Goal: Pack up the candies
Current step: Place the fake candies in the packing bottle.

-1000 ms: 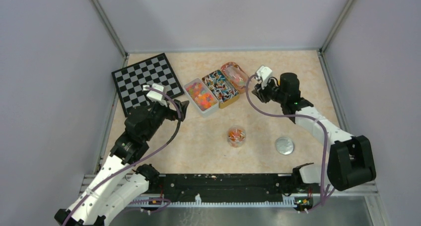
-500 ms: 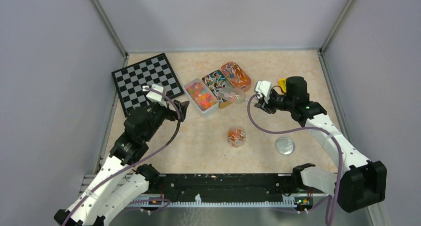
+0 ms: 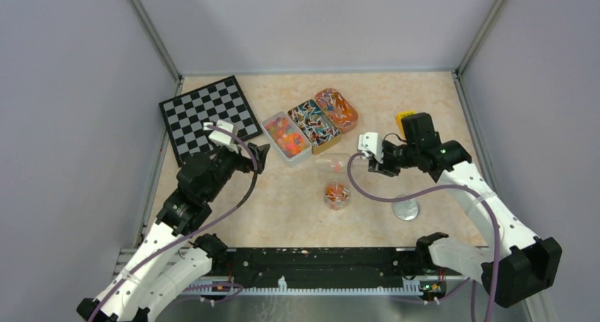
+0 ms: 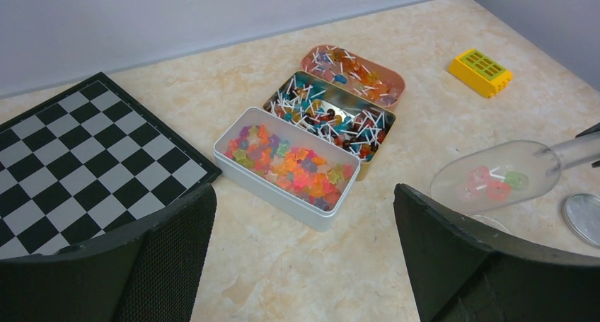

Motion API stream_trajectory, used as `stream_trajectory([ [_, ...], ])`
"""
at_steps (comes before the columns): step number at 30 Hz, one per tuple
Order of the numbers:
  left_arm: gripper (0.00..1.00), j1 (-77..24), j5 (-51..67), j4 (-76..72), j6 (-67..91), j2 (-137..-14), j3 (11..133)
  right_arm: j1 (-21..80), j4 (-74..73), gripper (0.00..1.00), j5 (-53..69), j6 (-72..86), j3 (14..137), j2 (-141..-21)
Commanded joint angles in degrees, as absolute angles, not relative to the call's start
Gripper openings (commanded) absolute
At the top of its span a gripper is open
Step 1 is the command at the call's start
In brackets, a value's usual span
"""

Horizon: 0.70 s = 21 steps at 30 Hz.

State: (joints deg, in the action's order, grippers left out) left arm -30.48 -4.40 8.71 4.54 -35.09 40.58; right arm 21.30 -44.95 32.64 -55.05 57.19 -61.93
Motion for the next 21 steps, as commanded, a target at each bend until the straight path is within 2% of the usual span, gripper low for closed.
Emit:
stream_trajectory([
  [1,0.99,-30.8,-4.8,6.9,4.2,-34.6,40.2,22.8,-50.8,0.0,31.4,-58.1,59.4,-59.0],
  [7,0.99,-31.1,-4.7,6.9,4.2,-34.6,40.3,24.8,-55.6,0.0,25.2,-57.2,59.8,-58.6],
  [21,0.99,-31.2,-4.8,6.8,4.0,-34.5,40.1,26.9,-64.9,0.0,20.9,-54.0,64.1,-61.4],
])
